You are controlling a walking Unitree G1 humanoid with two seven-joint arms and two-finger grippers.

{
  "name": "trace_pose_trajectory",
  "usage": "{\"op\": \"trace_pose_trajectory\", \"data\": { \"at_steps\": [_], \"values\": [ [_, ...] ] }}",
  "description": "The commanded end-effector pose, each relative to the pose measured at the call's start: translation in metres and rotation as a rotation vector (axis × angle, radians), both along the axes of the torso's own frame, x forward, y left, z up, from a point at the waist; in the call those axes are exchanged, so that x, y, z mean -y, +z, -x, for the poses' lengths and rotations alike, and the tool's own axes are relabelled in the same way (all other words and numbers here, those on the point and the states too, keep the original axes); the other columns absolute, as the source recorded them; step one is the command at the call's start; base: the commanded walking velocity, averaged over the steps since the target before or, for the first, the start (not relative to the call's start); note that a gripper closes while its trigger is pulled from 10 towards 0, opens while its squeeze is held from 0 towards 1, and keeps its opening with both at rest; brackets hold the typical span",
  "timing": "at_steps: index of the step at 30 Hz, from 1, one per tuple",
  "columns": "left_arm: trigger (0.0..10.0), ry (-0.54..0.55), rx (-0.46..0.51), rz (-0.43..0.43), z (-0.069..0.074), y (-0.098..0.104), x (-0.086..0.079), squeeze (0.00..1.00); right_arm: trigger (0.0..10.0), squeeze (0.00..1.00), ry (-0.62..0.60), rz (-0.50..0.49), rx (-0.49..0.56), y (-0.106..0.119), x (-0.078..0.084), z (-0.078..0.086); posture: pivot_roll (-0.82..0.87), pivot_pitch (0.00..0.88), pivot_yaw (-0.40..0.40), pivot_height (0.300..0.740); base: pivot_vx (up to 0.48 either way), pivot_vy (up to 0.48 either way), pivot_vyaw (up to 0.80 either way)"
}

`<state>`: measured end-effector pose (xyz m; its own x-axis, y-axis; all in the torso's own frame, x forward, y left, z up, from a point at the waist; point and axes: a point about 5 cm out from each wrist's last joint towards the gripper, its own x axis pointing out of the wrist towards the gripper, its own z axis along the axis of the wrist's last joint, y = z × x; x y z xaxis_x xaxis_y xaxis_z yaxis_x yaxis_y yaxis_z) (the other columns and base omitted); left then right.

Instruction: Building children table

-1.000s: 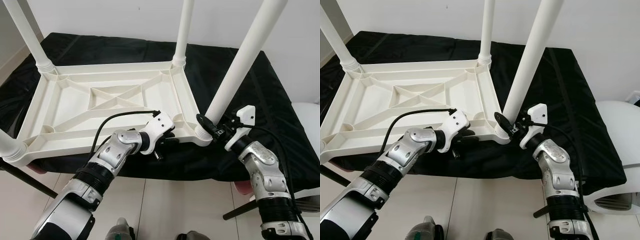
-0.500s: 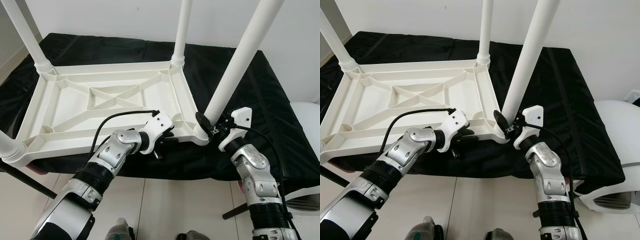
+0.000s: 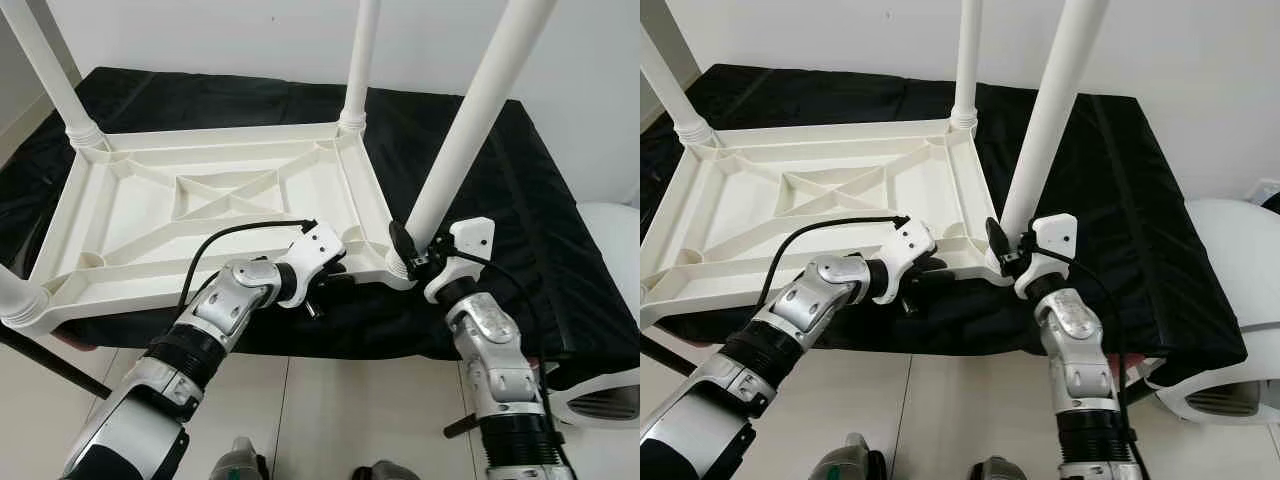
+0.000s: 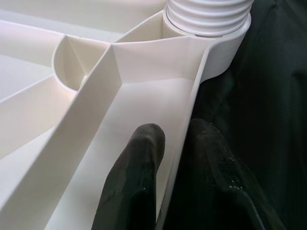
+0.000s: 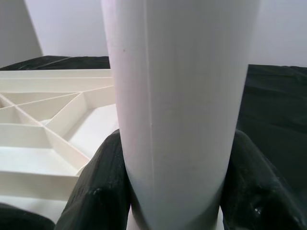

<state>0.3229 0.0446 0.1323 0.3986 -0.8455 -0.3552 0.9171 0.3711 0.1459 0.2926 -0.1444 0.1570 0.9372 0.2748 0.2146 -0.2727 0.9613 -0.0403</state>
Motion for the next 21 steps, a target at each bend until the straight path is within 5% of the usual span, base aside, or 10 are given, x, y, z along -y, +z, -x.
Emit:
{"op": "trace_pose_trajectory", "data": {
  "at_steps": [1, 21],
  "values": [
    [10.0, -0.091, -0.006, -0.009, 0.005, 0.002, 0.01, 0.0, 0.0, 0.0, 0.069, -0.027, 0.013, 0.001, -0.027, 0.004, -0.01, 0.029, 0.008, 0.74, 0.0, 0.0, 0.0],
    [10.0, -0.086, -0.007, -0.005, 0.005, 0.003, 0.009, 0.0, 0.0, 0.0, -0.227, -0.068, -0.065, -0.012, -0.047, 0.003, 0.0, 0.035, 0.006, 0.74, 0.0, 0.0, 0.0]
  ]
}}
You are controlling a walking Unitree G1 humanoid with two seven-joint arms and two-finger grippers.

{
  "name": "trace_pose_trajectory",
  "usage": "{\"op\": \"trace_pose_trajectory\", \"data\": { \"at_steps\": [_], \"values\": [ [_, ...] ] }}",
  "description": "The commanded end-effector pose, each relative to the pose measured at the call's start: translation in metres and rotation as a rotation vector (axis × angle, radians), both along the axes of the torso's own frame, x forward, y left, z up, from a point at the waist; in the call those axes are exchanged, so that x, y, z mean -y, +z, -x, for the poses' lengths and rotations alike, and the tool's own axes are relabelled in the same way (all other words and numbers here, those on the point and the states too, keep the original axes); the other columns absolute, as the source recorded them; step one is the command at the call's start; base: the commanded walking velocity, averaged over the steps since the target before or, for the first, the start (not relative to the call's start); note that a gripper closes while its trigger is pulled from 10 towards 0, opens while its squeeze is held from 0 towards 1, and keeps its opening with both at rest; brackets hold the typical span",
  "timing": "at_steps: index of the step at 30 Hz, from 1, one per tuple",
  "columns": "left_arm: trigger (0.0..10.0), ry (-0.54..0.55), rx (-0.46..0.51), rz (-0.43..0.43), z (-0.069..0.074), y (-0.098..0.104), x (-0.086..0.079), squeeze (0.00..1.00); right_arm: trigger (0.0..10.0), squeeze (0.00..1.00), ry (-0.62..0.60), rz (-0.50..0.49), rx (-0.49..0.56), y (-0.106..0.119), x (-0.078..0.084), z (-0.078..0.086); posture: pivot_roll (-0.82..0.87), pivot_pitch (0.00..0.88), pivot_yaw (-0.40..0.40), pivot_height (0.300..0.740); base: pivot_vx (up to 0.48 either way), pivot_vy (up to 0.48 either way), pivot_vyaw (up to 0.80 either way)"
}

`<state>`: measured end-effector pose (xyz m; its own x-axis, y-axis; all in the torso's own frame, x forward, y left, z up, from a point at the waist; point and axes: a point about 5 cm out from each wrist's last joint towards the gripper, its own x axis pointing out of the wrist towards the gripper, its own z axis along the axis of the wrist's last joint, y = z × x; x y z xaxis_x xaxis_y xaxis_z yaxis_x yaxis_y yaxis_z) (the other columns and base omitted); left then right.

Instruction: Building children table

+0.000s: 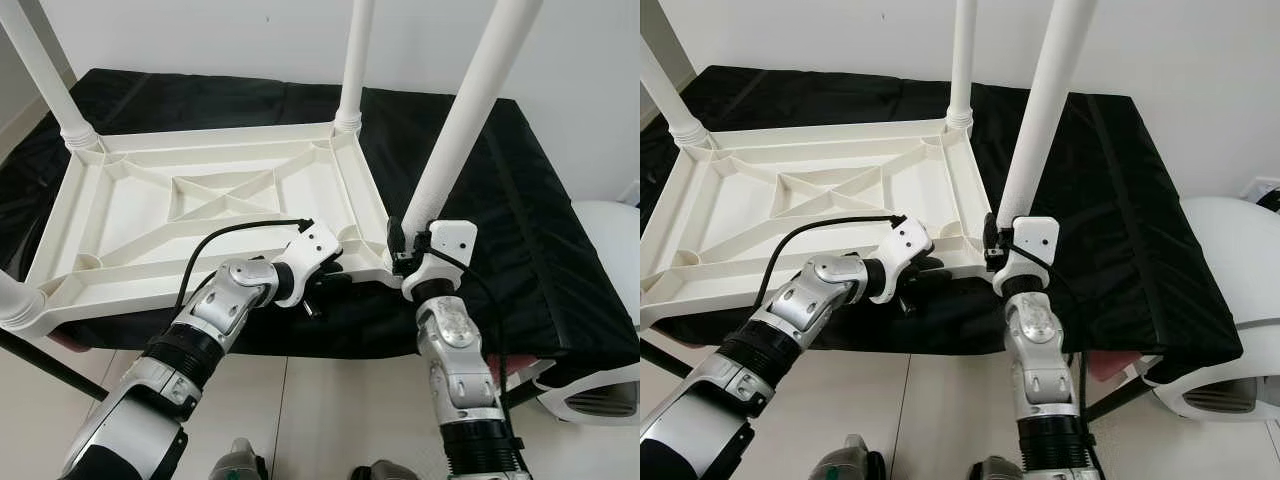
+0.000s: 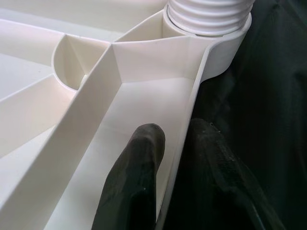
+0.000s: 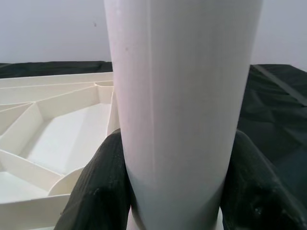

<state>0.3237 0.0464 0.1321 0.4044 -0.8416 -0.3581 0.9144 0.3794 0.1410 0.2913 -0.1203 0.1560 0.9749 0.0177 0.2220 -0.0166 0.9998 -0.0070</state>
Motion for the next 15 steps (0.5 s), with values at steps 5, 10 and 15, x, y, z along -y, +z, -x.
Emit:
{"op": "trace_pose_trajectory", "data": {
  "at_steps": [5, 10, 15],
  "values": [
    [10.0, -0.093, -0.003, -0.004, 0.006, 0.004, 0.01, 0.0, 0.3, 0.0, -0.011, -0.054, -0.096, -0.015, -0.025, 0.0, 0.0, 0.035, 0.005, 0.74, 0.0, 0.0, 0.0],
    [10.0, -0.09, -0.003, -0.006, 0.006, 0.003, 0.009, 0.0, 10.0, 0.0, -0.041, -0.058, -0.115, -0.017, -0.018, -0.001, 0.0, 0.031, 0.005, 0.74, 0.0, 0.0, 0.0],
    [10.0, -0.092, -0.004, -0.004, 0.006, 0.003, 0.01, 0.0, 10.0, 0.0, -0.066, -0.056, -0.123, -0.019, -0.014, -0.001, -0.01, 0.025, 0.005, 0.74, 0.0, 0.0, 0.0]
  ]
}}
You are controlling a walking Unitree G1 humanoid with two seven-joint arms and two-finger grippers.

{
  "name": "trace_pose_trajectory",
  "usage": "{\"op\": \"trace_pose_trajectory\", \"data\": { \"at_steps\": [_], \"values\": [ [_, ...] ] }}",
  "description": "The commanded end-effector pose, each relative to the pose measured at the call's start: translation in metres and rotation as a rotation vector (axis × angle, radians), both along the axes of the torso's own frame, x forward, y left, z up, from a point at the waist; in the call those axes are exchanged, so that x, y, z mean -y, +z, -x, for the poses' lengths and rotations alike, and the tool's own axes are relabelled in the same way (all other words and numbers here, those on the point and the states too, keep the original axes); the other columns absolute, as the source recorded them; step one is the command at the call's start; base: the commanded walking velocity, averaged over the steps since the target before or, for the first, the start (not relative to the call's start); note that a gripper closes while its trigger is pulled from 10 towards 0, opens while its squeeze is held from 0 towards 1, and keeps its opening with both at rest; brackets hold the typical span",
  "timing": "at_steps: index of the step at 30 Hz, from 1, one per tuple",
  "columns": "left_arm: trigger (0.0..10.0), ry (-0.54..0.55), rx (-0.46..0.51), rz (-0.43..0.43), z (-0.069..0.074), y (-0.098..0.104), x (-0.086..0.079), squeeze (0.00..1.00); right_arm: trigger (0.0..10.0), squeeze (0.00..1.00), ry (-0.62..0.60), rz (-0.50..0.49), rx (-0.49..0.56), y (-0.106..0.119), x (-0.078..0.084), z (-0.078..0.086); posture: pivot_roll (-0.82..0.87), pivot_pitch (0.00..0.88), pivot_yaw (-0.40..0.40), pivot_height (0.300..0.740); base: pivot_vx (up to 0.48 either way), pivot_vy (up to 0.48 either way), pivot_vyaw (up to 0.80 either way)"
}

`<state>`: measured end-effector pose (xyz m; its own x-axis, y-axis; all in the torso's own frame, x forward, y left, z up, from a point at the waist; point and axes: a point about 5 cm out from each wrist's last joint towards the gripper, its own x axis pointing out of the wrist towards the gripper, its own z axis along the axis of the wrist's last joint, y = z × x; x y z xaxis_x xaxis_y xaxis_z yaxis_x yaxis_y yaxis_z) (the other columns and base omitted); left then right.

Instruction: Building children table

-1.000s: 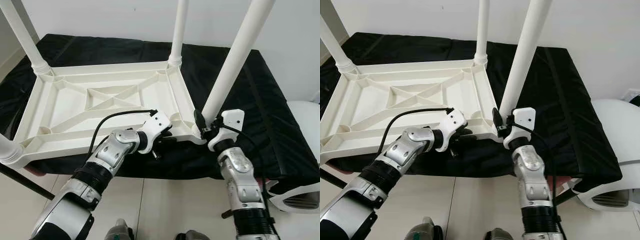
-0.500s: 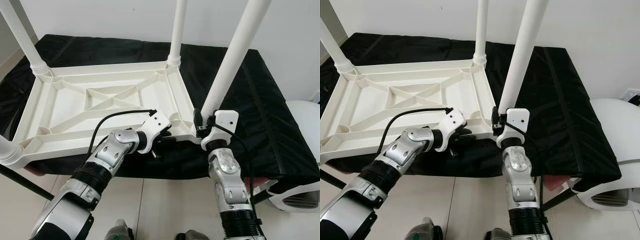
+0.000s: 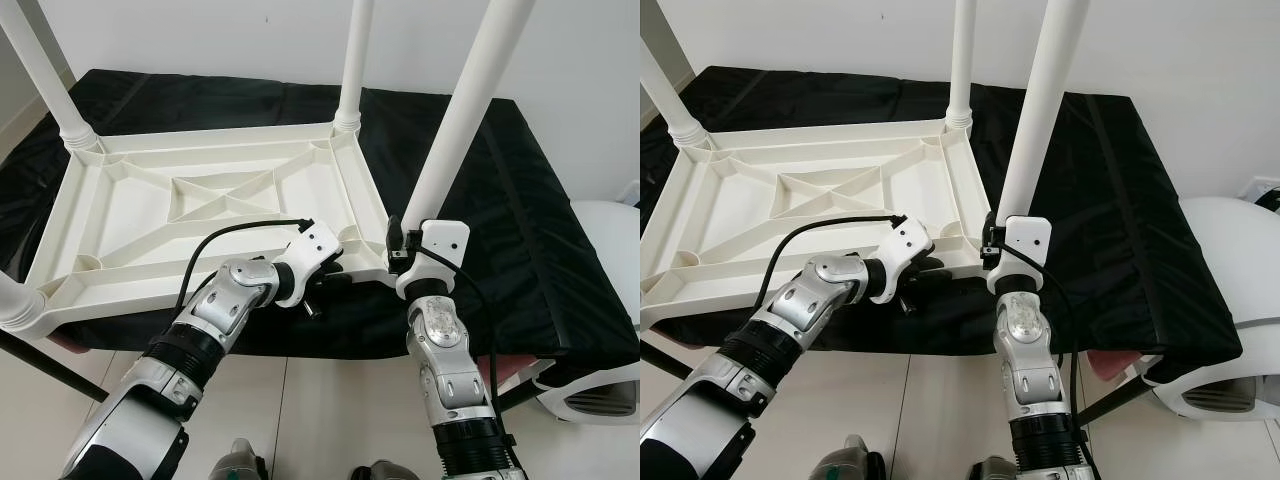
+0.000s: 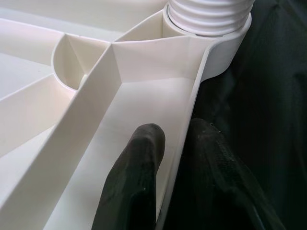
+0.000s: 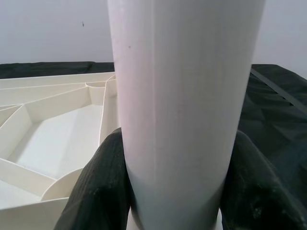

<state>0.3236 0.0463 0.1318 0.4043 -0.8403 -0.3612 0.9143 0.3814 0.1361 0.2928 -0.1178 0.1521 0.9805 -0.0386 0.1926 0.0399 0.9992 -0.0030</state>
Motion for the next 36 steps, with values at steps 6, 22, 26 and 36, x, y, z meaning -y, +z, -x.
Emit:
{"op": "trace_pose_trajectory", "data": {
  "at_steps": [6, 22, 26, 36],
  "values": [
    [10.0, -0.101, 0.0, -0.001, 0.007, 0.003, 0.011, 0.0, 10.0, 1.0, -0.018, -0.054, -0.101, -0.018, -0.002, -0.001, -0.01, 0.021, 0.007, 0.74, 0.0, 0.0, 0.0],
    [10.0, -0.104, 0.003, -0.003, 0.006, 0.003, 0.012, 0.0, 10.0, 0.0, 0.296, 0.038, 0.009, 0.01, 0.036, -0.022, -0.02, 0.0, 0.008, 0.74, 0.0, 0.0, 0.0],
    [10.0, -0.104, 0.003, -0.003, 0.006, 0.003, 0.012, 0.0, 10.0, 0.0, 0.334, 0.048, 0.017, 0.016, 0.042, -0.026, -0.02, 0.0, 0.006, 0.74, 0.0, 0.0, 0.0],
    [10.0, -0.102, 0.009, -0.003, 0.005, 0.004, 0.012, 0.0, 10.0, 0.0, 0.717, 0.135, -0.05, 0.016, 0.055, -0.028, -0.02, 0.0, 0.008, 0.74, 0.0, 0.0, 0.0]
  ]
}}
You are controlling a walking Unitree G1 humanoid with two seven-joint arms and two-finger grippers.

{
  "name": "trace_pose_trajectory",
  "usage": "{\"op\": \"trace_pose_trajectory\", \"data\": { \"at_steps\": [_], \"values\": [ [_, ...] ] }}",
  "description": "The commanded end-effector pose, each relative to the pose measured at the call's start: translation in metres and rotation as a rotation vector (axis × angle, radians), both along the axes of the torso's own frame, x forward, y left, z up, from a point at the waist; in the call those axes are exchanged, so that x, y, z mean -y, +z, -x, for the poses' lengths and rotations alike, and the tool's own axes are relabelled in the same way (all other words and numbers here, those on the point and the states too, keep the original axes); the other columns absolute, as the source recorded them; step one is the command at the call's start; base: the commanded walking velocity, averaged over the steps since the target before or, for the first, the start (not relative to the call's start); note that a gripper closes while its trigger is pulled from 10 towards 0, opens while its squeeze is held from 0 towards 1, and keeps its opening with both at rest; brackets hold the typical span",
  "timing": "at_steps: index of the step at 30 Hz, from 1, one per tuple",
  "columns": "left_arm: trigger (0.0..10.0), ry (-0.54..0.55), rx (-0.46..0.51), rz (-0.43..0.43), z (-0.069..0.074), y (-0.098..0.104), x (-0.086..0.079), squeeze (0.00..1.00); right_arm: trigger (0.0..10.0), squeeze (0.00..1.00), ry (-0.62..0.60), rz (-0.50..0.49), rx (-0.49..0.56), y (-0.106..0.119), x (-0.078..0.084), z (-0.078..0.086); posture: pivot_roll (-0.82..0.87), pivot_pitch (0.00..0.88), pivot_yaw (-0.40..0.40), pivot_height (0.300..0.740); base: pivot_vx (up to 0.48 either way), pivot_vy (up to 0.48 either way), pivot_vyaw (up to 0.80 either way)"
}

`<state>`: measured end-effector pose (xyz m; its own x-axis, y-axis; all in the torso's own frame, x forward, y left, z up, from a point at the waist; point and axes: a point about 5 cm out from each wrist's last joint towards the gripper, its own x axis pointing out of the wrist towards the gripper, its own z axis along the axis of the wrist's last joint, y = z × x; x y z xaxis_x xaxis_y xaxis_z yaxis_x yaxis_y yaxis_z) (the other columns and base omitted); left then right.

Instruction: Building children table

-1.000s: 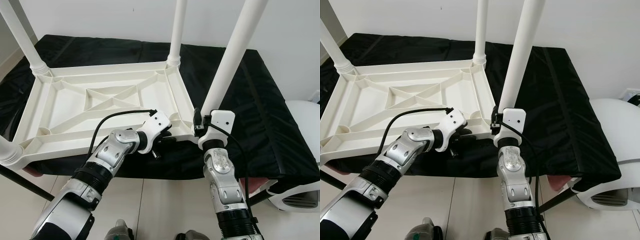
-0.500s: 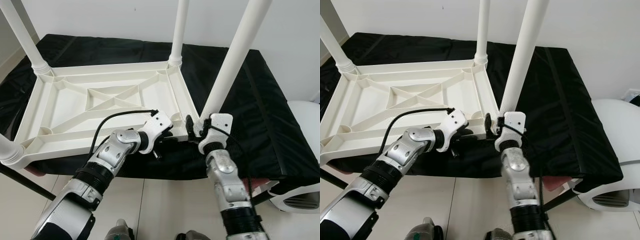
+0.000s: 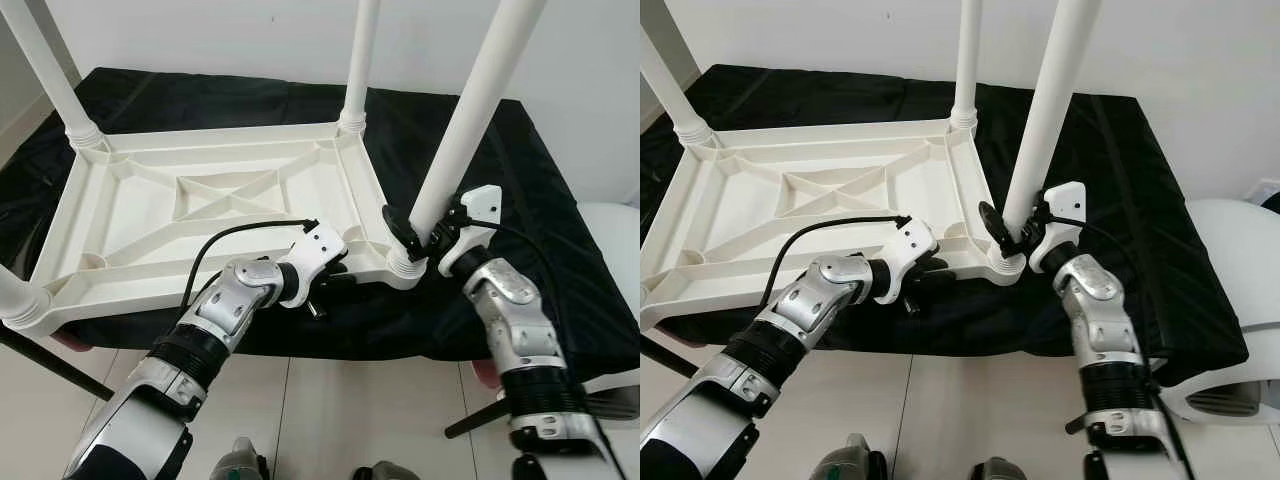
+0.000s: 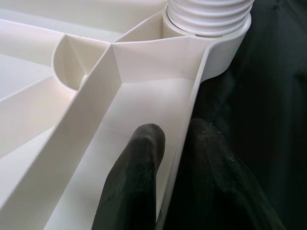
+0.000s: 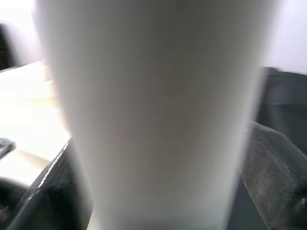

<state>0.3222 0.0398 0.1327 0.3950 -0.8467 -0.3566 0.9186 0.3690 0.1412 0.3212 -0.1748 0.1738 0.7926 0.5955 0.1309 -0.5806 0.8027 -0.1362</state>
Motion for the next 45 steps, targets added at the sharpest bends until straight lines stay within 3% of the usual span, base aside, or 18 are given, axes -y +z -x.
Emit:
{"op": "trace_pose_trajectory", "data": {
  "at_steps": [1, 9, 19, 20, 21, 24, 25, 32, 45],
  "values": [
    [10.0, -0.087, 0.003, -0.006, 0.003, 0.004, 0.006, 0.0, 10.0, 0.0, 0.098, 0.023, -0.049, -0.008, 0.001, 0.0, -0.02, 0.0, 0.01, 0.74, 0.0, 0.0, 0.0],
    [10.0, -0.089, 0.004, -0.009, 0.003, 0.005, 0.005, 0.0, 10.0, 0.0, 0.238, 0.123, -0.11, -0.014, 0.015, -0.006, -0.02, 0.0, 0.018, 0.74, 0.0, 0.0, 0.0],
    [10.0, -0.089, 0.003, -0.013, 0.002, 0.004, 0.004, 0.0, 10.0, 0.0, 0.227, 0.167, -0.104, -0.006, 0.028, -0.019, -0.02, 0.001, 0.021, 0.74, 0.0, 0.0, 0.0],
    [10.0, -0.088, 0.003, -0.013, 0.002, 0.005, 0.004, 0.0, 7.6, 0.0, 0.236, 0.171, -0.106, -0.004, 0.03, -0.021, -0.02, 0.004, 0.019, 0.74, 0.0, 0.0, 0.0],
    [10.0, -0.088, 0.003, -0.013, 0.002, 0.005, 0.004, 0.0, 8.3, 0.0, 0.239, 0.18, -0.103, -0.003, 0.032, -0.022, -0.02, 0.005, 0.018, 0.74, 0.0, 0.0, 0.0],
    [10.0, -0.088, 0.003, -0.012, 0.002, 0.005, 0.004, 0.0, 8.3, 0.0, 0.249, 0.189, -0.1, -0.001, 0.034, -0.023, -0.02, 0.004, 0.017, 0.74, 0.0, 0.0, 0.0],
    [10.0, -0.087, 0.002, -0.011, 0.002, 0.005, 0.004, 0.0, 0.2, 0.0, 0.259, 0.186, -0.1, -0.001, 0.035, -0.024, -0.02, 0.005, 0.017, 0.74, 0.0, 0.0, 0.0],
    [10.0, -0.082, 0.001, -0.008, 0.002, 0.004, 0.004, 0.0, 0.0, 0.0, 0.311, 0.157, -0.086, -0.003, 0.031, -0.02, -0.02, 0.011, 0.014, 0.74, 0.0, 0.0, 0.0],
    [10.0, -0.082, 0.003, -0.007, 0.002, 0.005, 0.004, 0.0, 0.0, 0.0, 0.293, 0.058, -0.052, -0.006, 0.023, -0.008, -0.03, 0.017, 0.012, 0.74, 0.0, 0.0, 0.0]
  ]
}}
